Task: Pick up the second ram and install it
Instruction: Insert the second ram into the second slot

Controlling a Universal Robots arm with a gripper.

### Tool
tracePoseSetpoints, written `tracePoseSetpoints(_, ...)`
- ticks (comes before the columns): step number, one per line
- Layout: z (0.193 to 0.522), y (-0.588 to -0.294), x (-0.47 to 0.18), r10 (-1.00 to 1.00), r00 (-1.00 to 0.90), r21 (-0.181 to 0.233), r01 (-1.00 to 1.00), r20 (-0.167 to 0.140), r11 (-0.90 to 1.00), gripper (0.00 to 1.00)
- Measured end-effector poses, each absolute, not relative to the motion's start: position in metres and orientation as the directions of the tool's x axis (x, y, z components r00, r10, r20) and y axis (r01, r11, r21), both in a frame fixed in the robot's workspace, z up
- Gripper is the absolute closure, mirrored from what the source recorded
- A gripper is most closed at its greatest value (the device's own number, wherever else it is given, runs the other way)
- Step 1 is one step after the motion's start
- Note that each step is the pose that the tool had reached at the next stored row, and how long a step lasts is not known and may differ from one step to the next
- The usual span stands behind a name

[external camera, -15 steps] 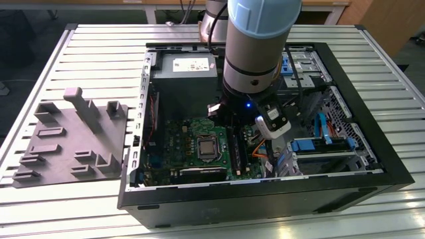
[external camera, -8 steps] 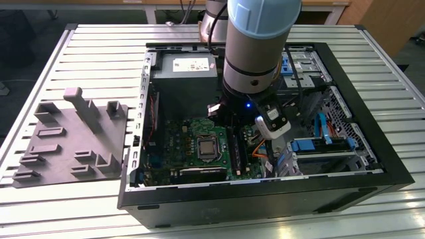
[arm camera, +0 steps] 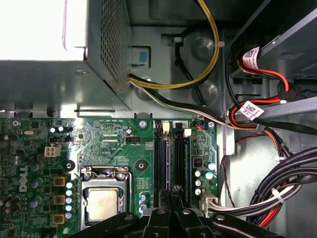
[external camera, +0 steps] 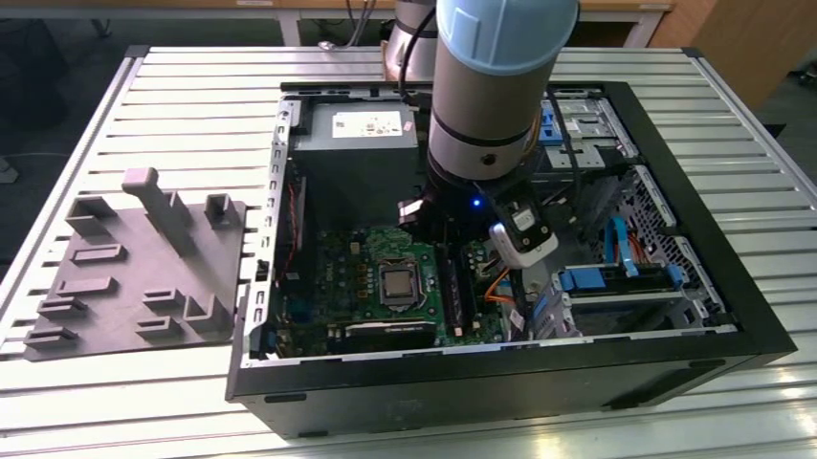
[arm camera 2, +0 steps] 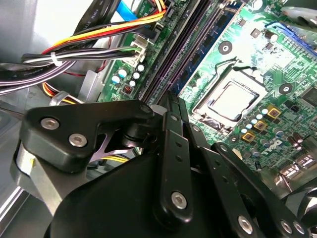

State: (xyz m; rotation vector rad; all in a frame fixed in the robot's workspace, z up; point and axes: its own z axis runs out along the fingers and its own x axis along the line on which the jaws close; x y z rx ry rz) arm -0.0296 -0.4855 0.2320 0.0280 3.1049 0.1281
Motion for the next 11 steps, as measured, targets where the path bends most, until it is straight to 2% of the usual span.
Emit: tracePoseSetpoints(11, 0.2312, -0.4856, -0.0297, 0.019, -0.999, 0.082, 0.017, -0.033, 0.996, 0.89)
